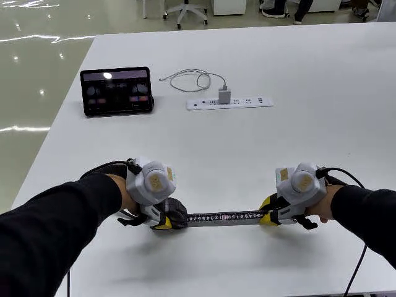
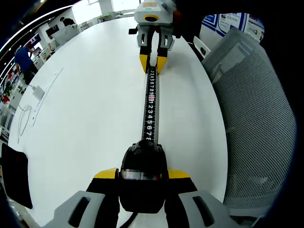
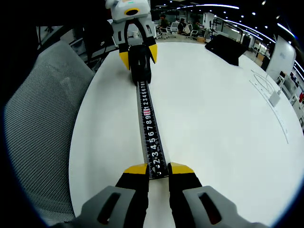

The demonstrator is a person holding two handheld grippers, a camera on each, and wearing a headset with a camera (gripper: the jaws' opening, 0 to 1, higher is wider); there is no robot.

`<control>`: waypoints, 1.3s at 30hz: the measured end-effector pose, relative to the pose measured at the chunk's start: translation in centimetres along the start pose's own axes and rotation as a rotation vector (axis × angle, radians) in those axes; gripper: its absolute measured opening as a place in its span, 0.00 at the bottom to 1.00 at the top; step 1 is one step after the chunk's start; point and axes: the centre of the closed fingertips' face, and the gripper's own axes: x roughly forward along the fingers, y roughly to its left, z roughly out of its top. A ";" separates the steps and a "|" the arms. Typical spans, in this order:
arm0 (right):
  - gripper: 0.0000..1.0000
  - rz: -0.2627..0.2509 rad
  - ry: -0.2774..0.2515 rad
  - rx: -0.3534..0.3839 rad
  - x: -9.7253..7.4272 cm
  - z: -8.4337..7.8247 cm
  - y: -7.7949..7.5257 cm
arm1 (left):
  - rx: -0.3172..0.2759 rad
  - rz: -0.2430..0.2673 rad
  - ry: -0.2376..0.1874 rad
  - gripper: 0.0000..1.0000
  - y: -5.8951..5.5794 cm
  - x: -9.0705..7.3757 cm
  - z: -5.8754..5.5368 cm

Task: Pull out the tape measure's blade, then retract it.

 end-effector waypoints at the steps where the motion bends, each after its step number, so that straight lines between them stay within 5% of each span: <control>1: 0.11 -0.001 0.002 -0.001 -0.1 -0.1 0.0 | -0.001 0.000 0.001 0.32 0.0 0.0 0.0; 39: 0.11 -0.019 0.022 0.036 -2.2 -3.2 -0.5 | -0.001 -0.006 0.003 0.32 0.0 0.1 0.1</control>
